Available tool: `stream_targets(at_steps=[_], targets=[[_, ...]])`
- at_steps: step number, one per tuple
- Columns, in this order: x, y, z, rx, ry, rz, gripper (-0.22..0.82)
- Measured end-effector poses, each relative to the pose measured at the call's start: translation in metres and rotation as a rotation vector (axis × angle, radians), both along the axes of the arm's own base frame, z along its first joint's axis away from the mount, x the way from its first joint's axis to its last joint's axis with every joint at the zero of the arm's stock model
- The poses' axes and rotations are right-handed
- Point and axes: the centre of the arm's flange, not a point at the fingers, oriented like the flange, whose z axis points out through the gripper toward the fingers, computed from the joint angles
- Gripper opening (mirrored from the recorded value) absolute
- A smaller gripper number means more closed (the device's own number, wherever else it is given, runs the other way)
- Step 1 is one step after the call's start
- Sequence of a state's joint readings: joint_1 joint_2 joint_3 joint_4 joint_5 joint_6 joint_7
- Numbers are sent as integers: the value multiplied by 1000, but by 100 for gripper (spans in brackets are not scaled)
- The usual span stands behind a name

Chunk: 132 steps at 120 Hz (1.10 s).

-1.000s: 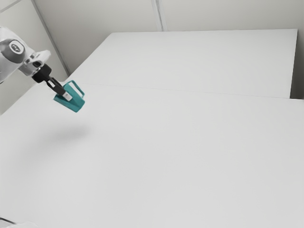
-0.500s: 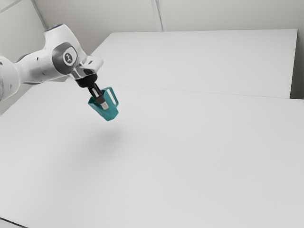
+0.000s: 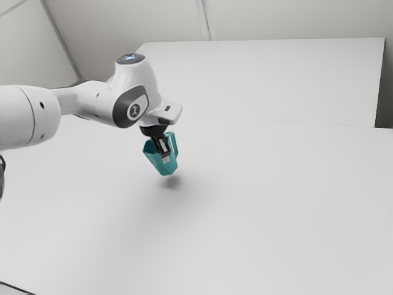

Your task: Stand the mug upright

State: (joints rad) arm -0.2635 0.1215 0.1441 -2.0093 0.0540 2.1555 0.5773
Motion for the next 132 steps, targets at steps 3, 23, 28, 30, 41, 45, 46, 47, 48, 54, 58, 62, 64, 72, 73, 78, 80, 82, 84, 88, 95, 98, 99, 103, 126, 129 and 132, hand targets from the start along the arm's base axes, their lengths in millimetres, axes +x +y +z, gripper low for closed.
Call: stream_targets(at_steps=[3, 23, 28, 30, 41, 45, 46, 47, 48, 54, 58, 62, 64, 72, 73, 78, 80, 82, 84, 88, 95, 98, 99, 103, 126, 129, 132], targets=[[0, -1, -2, 4, -2, 10, -18], [4, -5, -21, 21, 4, 82, -18], [5, -5, -26, 23, 7, 100, -18], [5, -5, -28, 24, 7, 107, -18], [7, -5, -38, 28, 14, 142, -18], [7, -5, -42, 29, 19, 154, -18], [8, -5, -43, 30, 20, 157, -18], [8, -5, -44, 30, 21, 160, -18], [8, -5, -45, 30, 22, 163, -18], [8, -6, -50, 32, 26, 179, -18], [8, -6, -53, 33, 28, 188, -18], [9, -6, -54, 34, 28, 197, -18], [9, -6, -54, 35, 28, 201, -18], [9, -6, -55, 36, 25, 214, -17], [9, -7, -55, 36, 25, 215, -16], [9, -7, -55, 35, 23, 222, -7], [9, -8, -54, 35, 23, 225, -3], [9, -8, -54, 34, 23, 227, 1], [9, -9, -54, 34, 22, 228, 4], [9, -10, -54, 33, 21, 232, 12], [9, -11, -52, 32, 17, 238, 24], [9, -11, -51, 33, 15, 239, 28], [9, -11, -50, 33, 13, 239, 29], [10, -12, -48, 34, 9, 241, 34], [7, -11, -22, 26, -28, 254, 50], [7, -10, -14, 22, -38, 257, 51], [7, -10, -5, 17, -50, 260, 52]])
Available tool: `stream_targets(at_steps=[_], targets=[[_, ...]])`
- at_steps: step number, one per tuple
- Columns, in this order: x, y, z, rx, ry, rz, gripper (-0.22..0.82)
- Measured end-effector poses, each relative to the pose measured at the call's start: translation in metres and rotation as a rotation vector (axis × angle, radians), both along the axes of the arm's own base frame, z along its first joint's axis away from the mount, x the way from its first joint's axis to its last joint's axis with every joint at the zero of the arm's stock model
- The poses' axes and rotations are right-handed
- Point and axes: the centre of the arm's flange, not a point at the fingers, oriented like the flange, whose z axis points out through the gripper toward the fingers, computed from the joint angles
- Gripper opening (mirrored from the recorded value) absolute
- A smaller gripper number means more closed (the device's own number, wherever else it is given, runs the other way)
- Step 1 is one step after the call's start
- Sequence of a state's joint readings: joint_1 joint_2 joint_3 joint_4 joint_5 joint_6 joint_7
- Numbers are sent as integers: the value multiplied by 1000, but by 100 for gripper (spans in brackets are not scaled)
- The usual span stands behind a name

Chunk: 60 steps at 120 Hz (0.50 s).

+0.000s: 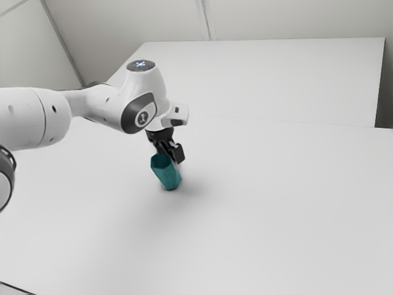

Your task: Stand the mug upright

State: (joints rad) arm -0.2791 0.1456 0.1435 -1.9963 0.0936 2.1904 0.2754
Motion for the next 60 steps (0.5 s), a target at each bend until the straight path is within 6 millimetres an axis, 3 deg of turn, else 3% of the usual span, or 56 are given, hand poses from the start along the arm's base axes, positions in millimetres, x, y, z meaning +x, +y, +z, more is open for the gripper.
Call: stream_targets(at_steps=[42, 60], targets=[[14, 30, 136, -13, -103, 83, 59], [12, 37, 180, -12, -103, 104, 60]])
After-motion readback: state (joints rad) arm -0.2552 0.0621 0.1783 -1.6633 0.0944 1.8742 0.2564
